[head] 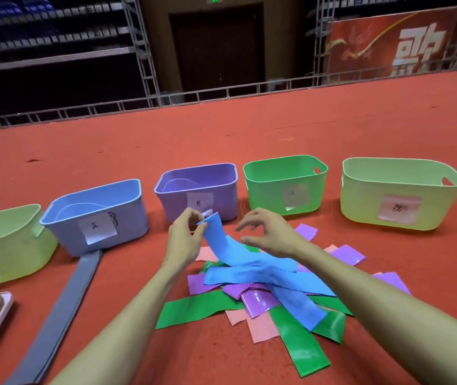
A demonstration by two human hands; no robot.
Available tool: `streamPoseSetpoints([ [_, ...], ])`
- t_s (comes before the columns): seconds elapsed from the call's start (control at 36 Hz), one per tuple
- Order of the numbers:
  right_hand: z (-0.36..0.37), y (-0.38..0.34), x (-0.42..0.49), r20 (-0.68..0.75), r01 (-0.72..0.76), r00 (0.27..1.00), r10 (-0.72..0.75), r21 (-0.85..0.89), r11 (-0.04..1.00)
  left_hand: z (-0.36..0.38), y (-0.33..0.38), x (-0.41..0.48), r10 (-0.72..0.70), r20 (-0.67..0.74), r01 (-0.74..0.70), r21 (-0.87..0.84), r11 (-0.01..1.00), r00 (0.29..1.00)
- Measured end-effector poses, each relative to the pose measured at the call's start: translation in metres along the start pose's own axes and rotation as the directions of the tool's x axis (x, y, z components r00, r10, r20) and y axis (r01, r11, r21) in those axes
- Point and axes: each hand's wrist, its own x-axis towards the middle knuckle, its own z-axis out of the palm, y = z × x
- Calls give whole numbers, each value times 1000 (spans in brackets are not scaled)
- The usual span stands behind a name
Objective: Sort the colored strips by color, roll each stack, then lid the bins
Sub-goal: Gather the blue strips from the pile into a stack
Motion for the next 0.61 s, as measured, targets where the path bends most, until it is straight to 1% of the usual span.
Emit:
streamPoseSetpoints([
  [0.08, -10, -20, 5, -59, 68, 996, -66, 23, 997, -2, 34, -1, 74, 3, -74, -88, 993, 997],
  [0.17, -23, -32, 6, -90, 91, 992, -85, 60, 994, -4, 65, -5, 125, 36, -116, -185, 976, 992],
  [0.25, -36, -40, 3, -141, 101, 986, -92, 63, 993, -8, 91, -9, 189, 22, -179, -236, 955, 982],
  [0.31, -44, -46, -1, -174, 114, 980, -98, 79, 990, -12, 102, -11, 209, 13, -197, -269, 943, 978],
  [0.39, -57, -53, -4, -215, 149, 969, -118, 133, 980, -14, 112, -13, 200, -1, -189, -329, 925, 980],
  [0.47, -73, -64, -5, -269, 176, 954, -129, 157, 972, -14, 124, -20, 174, 53, -135, -424, 896, 983],
  [0.53, -83, -71, -5, -323, 185, 938, -127, 157, 970, -11, 130, -26, 205, 84, -151, -425, 893, 975],
  [0.61, -98, -81, -5, -383, 212, 912, -147, 133, 968, -5, 135, -32, 279, 109, -224, -361, 905, 954],
])
